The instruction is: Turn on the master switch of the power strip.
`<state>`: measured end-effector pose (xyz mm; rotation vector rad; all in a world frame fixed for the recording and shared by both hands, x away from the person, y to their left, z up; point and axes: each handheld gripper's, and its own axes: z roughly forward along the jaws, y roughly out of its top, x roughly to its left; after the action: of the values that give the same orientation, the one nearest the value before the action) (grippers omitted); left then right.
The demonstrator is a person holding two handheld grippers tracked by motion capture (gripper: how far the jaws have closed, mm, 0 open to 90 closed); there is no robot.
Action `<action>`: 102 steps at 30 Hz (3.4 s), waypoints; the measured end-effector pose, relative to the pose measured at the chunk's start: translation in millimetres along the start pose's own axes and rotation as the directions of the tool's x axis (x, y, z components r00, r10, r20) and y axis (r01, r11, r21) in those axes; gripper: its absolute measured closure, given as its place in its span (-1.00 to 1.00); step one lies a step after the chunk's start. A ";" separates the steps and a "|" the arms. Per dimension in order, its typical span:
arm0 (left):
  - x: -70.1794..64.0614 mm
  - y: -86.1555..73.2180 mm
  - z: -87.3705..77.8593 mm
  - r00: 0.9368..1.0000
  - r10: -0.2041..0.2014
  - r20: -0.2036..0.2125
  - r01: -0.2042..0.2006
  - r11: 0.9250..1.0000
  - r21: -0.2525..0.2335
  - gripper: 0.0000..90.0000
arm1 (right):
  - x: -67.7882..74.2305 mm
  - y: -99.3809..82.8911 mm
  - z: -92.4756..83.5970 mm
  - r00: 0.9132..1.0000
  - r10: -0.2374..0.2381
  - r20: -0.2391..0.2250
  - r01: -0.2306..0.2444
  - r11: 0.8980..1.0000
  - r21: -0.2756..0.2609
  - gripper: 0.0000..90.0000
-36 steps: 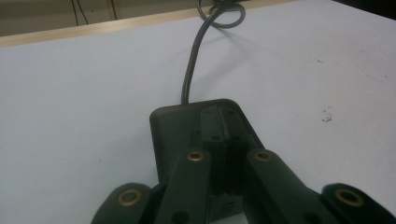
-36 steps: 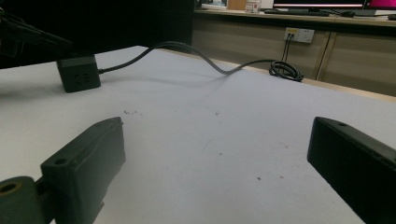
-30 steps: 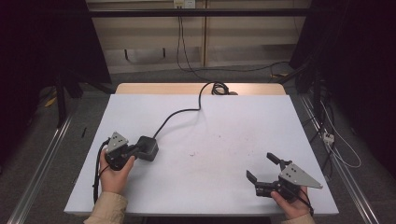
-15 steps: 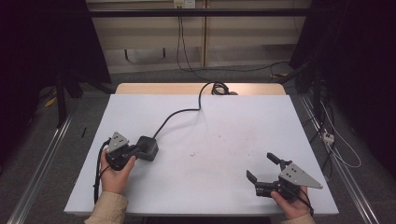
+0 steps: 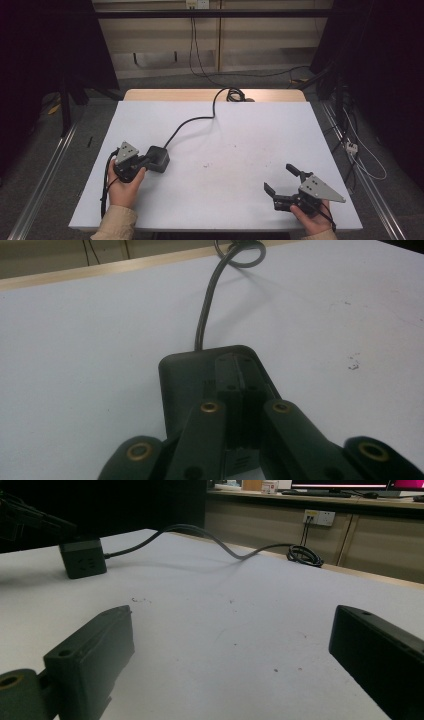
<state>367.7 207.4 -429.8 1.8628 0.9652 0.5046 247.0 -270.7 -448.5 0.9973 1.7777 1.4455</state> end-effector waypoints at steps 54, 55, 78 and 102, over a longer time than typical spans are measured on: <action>-2.0 2.7 -2.0 0.999 -0.026 -0.021 0.026 0.999 0.024 1.00 | -0.4 0.9 -0.9 1.000 0.005 0.006 -0.005 1.000 -0.009 -0.92; -1.9 2.8 -1.9 0.999 -0.024 -0.021 0.025 0.999 0.024 1.00 | -0.5 1.0 -1.0 1.000 0.005 0.006 -0.005 1.000 -0.009 -0.92; 6.7 7.8 -17.1 0.992 -0.126 0.009 0.127 0.991 -0.052 -0.02 | 0.3 1.6 2.3 1.000 0.000 -0.005 0.000 1.000 -0.010 -0.92; 12.3 0.6 -22.5 0.990 -0.102 0.093 0.107 0.993 -0.045 -0.82 | 0.3 1.6 1.1 1.000 0.002 -0.006 -0.002 1.000 -0.011 -0.92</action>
<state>359.9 229.6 -419.5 1.7650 0.9747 0.3744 248.1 -269.7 -447.2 0.9899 1.7715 1.4599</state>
